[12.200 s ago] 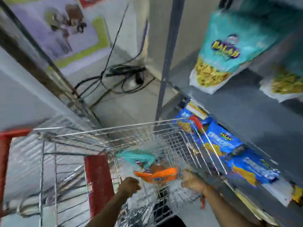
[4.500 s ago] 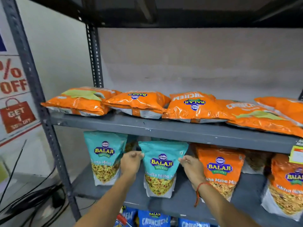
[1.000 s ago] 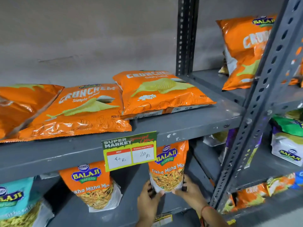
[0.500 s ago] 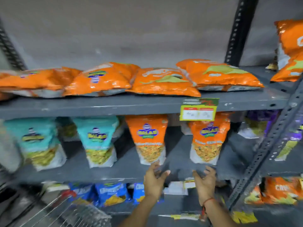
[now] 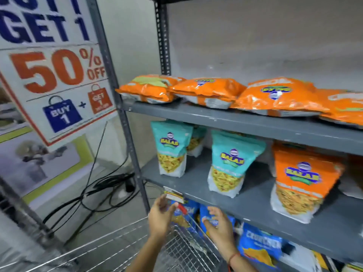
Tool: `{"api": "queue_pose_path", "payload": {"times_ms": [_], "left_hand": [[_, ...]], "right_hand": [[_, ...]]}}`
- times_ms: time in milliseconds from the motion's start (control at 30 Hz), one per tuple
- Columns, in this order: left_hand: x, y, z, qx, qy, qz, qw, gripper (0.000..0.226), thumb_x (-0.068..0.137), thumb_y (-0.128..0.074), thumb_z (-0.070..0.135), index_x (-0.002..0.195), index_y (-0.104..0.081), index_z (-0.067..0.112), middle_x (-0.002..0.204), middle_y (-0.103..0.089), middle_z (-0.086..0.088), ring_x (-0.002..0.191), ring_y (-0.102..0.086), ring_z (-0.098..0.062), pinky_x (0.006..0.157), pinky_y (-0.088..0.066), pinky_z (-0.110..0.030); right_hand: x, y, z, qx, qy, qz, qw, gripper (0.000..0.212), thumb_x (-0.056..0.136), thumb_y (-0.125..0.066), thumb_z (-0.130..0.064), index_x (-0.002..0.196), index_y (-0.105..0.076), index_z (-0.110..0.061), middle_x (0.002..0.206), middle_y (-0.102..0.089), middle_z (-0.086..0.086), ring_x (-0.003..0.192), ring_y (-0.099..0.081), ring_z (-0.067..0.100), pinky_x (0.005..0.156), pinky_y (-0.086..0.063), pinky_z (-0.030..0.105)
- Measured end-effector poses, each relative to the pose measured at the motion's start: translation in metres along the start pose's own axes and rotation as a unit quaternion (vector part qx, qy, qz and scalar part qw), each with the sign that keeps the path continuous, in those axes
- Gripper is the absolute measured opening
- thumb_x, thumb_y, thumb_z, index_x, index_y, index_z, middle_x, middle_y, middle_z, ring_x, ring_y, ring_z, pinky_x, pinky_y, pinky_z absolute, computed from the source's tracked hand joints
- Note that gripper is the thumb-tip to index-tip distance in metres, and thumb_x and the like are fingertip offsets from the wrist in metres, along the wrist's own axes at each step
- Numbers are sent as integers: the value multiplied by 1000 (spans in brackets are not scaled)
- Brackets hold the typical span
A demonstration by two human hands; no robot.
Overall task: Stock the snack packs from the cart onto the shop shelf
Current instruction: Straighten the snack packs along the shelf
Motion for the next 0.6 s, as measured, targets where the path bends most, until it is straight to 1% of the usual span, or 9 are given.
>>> {"api": "queue_pose_path", "payload": {"times_ms": [67,133,167,267,367,433,500,533,600], "left_hand": [[32,9,-3,-2,8,9,1000,37,71,-78,13,104,-61,15,101,-71,-14,90,-68,-26,85,-57,-39],[67,10,-6,-19,21,5,1000,41,73,-75,9,111,-59,8,104,-69,-15,89,-65,-24,77,-57,-25],[85,9,-9,-31,30,5,999,47,72,-76,9,115,-57,4,102,-66,-14,88,-62,-23,78,-57,-26],[142,1,-19,-39,42,5,998,69,63,-83,24,123,-54,9,99,-63,-6,90,-60,-24,91,-53,-51],[182,-5,-17,5,38,-14,999,87,56,-81,40,131,-47,15,123,-58,-5,100,-62,-27,91,-51,-54],[199,-12,-15,-6,49,-35,998,85,63,-80,27,137,-40,11,123,-53,1,103,-60,-24,92,-51,-54],[217,-18,-17,-3,42,-41,998,86,59,-80,31,135,-44,13,110,-58,3,102,-63,-26,89,-52,-56],[224,-22,-20,-1,34,-52,998,78,57,-79,32,128,-51,18,105,-64,6,100,-65,-26,88,-53,-56],[233,-29,-28,-8,9,-70,997,42,67,-78,16,102,-63,32,93,-72,19,91,-69,-13,85,-56,-49]], "right_hand": [[32,-23,-11,-9,8,-25,1000,36,73,-72,-15,94,-54,-39,105,-65,2,92,-61,15,83,-50,29],[67,-47,-19,-12,4,-55,998,38,74,-73,-15,105,-56,-28,113,-63,4,94,-60,19,87,-50,36],[86,-58,-21,-11,-4,-70,997,42,74,-74,-15,111,-55,-24,117,-60,5,97,-59,19,89,-50,38],[142,-90,-23,-1,-37,-103,994,66,74,-75,-20,131,-42,-19,130,-51,4,112,-54,22,97,-47,43],[185,-113,-23,11,-46,-107,993,82,74,-76,-19,141,-29,-18,134,-43,3,123,-46,22,101,-43,42],[204,-126,-20,23,-49,-120,991,76,75,-74,-14,137,-32,-18,125,-45,-1,113,-48,17,92,-43,34],[220,-136,-18,23,-51,-121,991,55,75,-74,-10,119,-43,-21,112,-54,-2,97,-56,11,77,-45,18],[227,-140,-15,18,-47,-119,992,46,74,-74,-11,109,-47,-20,106,-60,0,90,-59,10,68,-45,11],[238,-144,-10,1,-39,-123,992,39,70,-75,-15,99,-50,-17,95,-67,6,81,-63,13,55,-45,8]]}}
Point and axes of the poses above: each hand's wrist, its own x-axis towards the middle knuckle, its own y-axis out of the back of the hand, z = x × y, the point moved 4 cm from there along x, towards the middle knuckle
